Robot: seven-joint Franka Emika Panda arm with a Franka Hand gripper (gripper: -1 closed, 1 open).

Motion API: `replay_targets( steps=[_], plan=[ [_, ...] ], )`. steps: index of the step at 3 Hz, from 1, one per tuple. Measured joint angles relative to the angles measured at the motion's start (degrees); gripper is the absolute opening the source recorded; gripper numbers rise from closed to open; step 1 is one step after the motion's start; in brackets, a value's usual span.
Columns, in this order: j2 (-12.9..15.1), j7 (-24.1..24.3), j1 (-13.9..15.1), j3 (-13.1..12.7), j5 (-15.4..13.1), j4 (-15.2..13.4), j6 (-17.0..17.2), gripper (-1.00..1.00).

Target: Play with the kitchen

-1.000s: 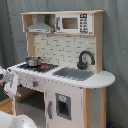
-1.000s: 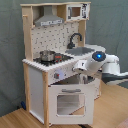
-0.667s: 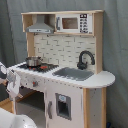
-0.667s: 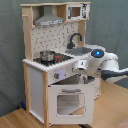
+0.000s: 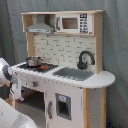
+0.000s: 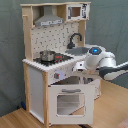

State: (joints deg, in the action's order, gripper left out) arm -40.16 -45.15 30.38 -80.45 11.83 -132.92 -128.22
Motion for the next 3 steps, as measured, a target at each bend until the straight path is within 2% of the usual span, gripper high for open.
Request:
replay_targets(
  steps=[2, 3],
  plan=[
    [7.3, -4.5, 3.2, -1.4, 0.0, -4.2, -7.9, 1.00],
    [10.5, -6.3, 5.9, -3.5, 0.0, -5.1, -11.5, 1.00]
  ],
)
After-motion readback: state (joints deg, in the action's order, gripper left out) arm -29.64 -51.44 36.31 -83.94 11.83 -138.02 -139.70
